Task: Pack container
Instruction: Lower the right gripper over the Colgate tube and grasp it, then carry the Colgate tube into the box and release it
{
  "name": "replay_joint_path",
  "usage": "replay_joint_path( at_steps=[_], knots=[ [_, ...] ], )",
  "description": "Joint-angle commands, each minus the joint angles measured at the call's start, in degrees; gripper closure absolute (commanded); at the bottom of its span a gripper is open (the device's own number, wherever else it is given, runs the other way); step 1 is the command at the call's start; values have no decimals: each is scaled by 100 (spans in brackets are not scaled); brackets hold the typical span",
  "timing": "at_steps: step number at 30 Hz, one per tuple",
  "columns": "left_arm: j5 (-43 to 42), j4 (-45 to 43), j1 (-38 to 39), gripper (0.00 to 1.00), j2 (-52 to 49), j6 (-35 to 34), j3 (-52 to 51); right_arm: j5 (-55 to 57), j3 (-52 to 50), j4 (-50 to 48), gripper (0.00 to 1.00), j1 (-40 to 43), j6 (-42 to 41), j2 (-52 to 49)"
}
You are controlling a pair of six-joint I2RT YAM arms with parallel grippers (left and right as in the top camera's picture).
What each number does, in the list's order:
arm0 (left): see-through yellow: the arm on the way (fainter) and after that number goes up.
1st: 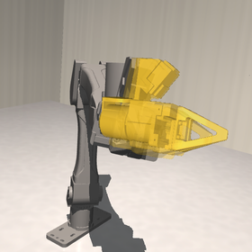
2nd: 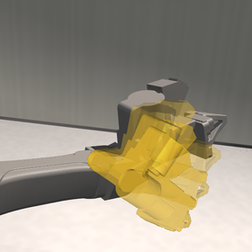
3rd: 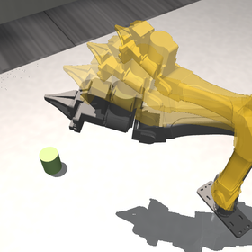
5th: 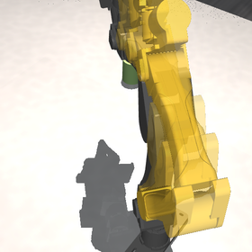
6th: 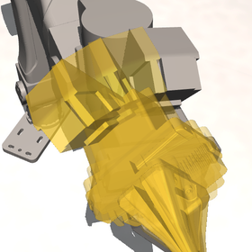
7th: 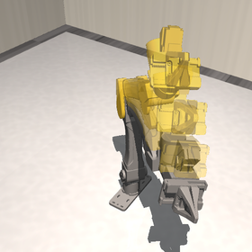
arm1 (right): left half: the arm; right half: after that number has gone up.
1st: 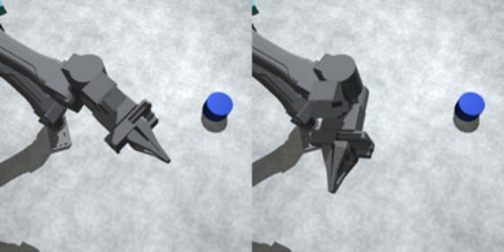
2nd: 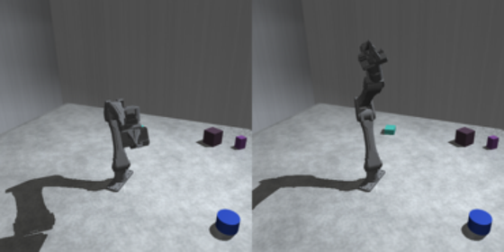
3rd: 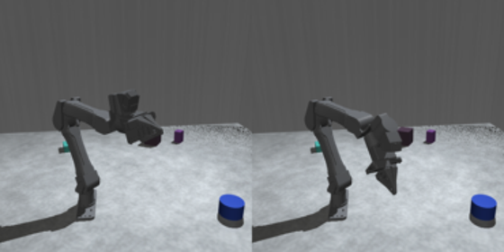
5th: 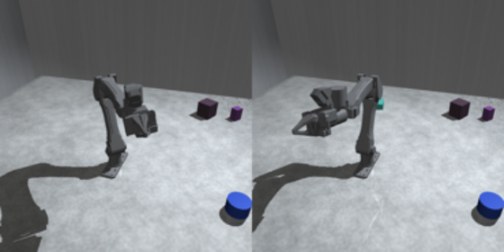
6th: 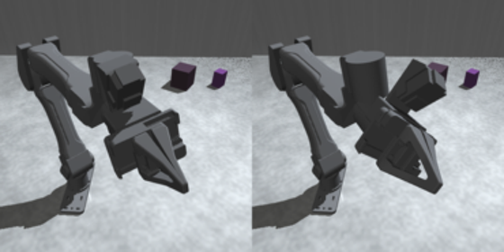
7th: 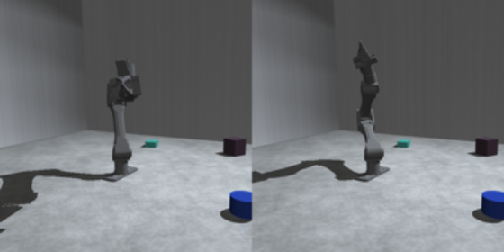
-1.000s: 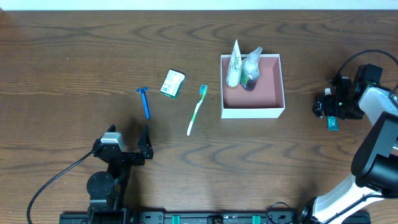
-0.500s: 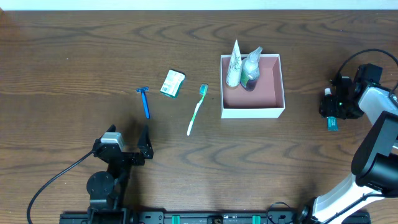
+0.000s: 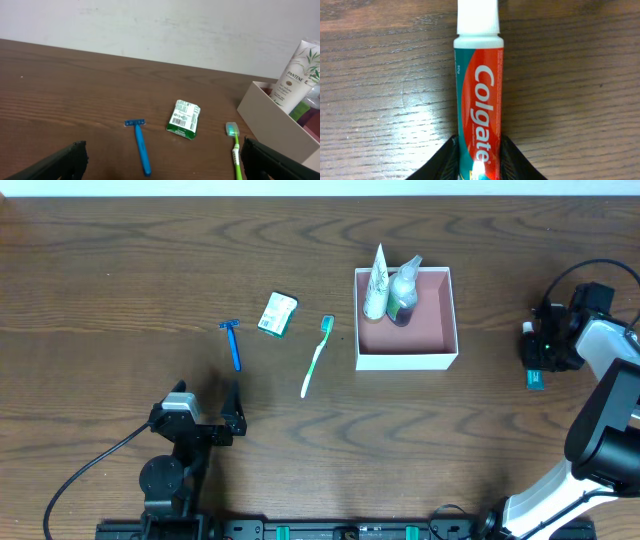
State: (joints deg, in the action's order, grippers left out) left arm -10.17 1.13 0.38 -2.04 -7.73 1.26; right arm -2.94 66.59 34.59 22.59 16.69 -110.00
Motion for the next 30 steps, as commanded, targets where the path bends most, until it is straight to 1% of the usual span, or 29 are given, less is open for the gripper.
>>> replay_joint_path(
  at_steps=[1,2,5,13,16,22,26,30],
  knots=[
    [-184,179,-31,2,-9,-50,-98,76,70,57,76,-87,-151,-125],
    [-184,179,-31,2,-9,-50,-98,76,122,107,76,-96,-175,-122],
    [-184,179,-31,2,-9,-50,-98,76,420,463,82,-144,-214,-122],
    [-184,179,-31,2,-9,-50,-98,-13,1600,1834,81,-328,-455,-122],
    [-184,179,-31,2,-9,-50,-98,-295,2218,2542,81,-450,-540,-120],
    [-184,179,-31,2,-9,-50,-98,-1519,3460,3759,80,-848,-553,-120],
    [-184,179,-31,2,-9,-50,-98,-1912,3832,3842,78,-1217,-588,-120],
    [-184,179,-31,2,-9,-50,-98,-1915,3838,3598,76,-1628,-844,-127]
  ],
)
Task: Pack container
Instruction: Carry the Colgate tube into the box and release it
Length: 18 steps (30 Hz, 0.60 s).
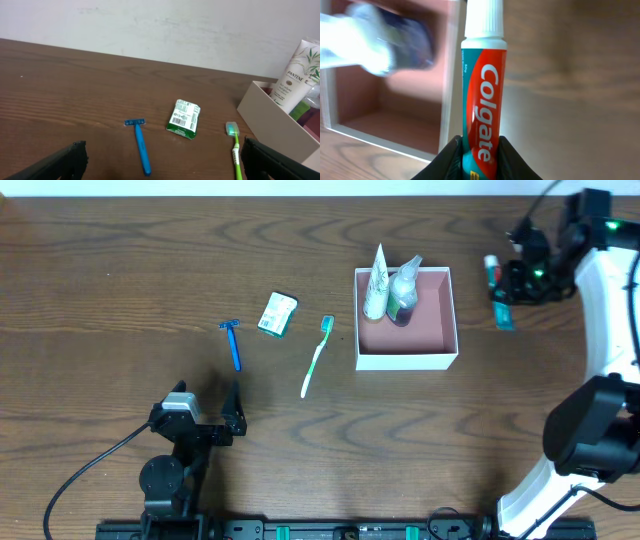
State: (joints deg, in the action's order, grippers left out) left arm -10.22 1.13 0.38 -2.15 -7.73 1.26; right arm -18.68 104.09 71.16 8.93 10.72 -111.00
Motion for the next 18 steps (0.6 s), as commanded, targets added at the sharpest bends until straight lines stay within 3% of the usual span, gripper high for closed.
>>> replay_joint_path(
  at_steps=[1,10,18],
  knots=[
    [-179,179,-31,2,2,-50,-98,-339,83,-116,76,-352,-326,-28],
    [-179,179,-31,2,2,-50,-98,90,83,-503,71,-1021,-988,-35],
    [-179,179,-31,2,2,-50,-98,92,72,-520,68,-1198,-992,-57]
  ],
)
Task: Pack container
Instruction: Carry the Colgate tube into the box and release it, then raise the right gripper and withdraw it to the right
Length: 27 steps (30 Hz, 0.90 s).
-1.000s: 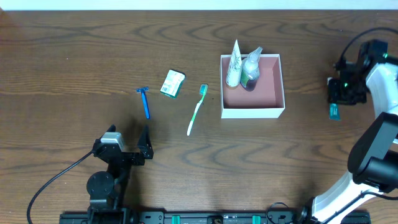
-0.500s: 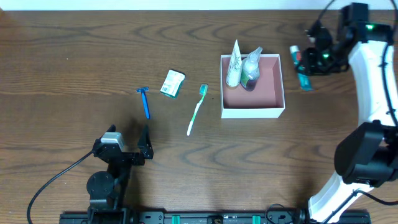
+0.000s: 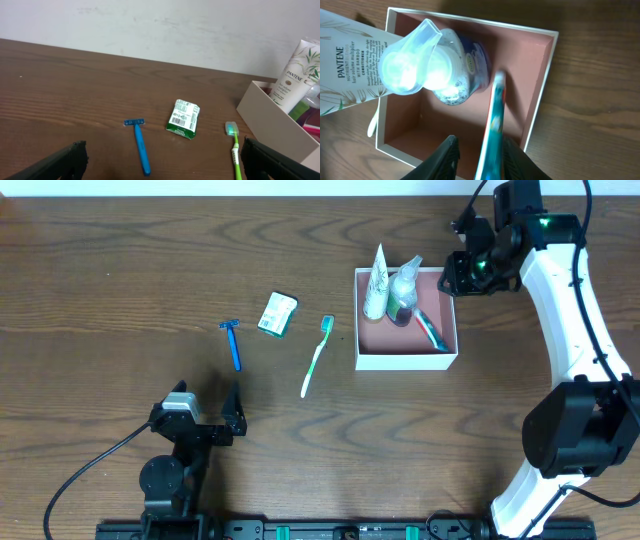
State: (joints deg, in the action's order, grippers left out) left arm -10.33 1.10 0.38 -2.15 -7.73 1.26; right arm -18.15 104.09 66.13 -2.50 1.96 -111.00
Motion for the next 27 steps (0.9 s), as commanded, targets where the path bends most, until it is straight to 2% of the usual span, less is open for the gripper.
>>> replay_joint_path(
  at_steps=[1,7,13,16,19,27],
  knots=[
    [-168,181,-31,2,2,-50,-98,39,74,-20,68,-55,-131,-57],
    [-168,181,-31,2,2,-50,-98,522,74,-146,67,-9,-417,-57],
    [-168,181,-31,2,2,-50,-98,1043,74,-426,28,509,-822,-55],
    [-168,181,-31,2,2,-50,-98,1045,74,-490,20,909,-1003,-55],
    [-168,181,-31,2,2,-50,-98,1045,74,-529,1,1360,-1137,-57],
    [-168,181,-31,2,2,-50,-98,1478,72,-369,1,2033,-1132,-57]
  ],
)
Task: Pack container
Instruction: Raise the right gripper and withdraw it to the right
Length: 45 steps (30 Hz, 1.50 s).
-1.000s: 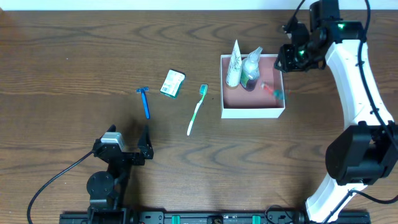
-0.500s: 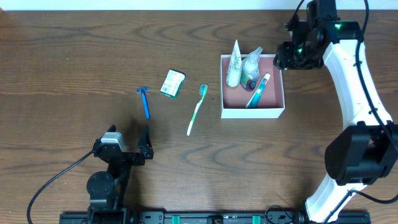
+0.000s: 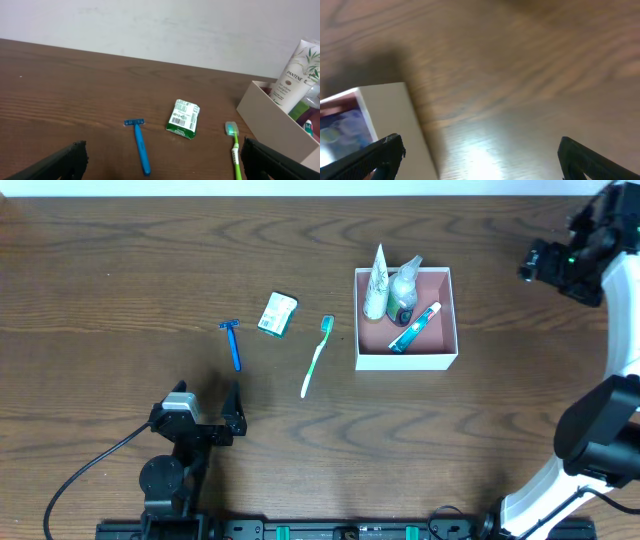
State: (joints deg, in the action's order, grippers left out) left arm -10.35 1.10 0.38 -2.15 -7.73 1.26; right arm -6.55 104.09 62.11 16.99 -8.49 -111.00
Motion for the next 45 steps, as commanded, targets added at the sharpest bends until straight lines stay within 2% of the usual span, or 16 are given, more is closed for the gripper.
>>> replay_joint_path(
  at_steps=[1,6,45],
  knots=[
    [-166,184,-31,2,2,-50,-98,514,68,35,1,129,-87,-59],
    [-166,181,-31,2,2,-50,-98,1285,-61,-9,1,289,-90,-68],
    [-168,116,-31,2,2,-52,-98,1233,-264,44,1,337,-90,-68]
  ],
)
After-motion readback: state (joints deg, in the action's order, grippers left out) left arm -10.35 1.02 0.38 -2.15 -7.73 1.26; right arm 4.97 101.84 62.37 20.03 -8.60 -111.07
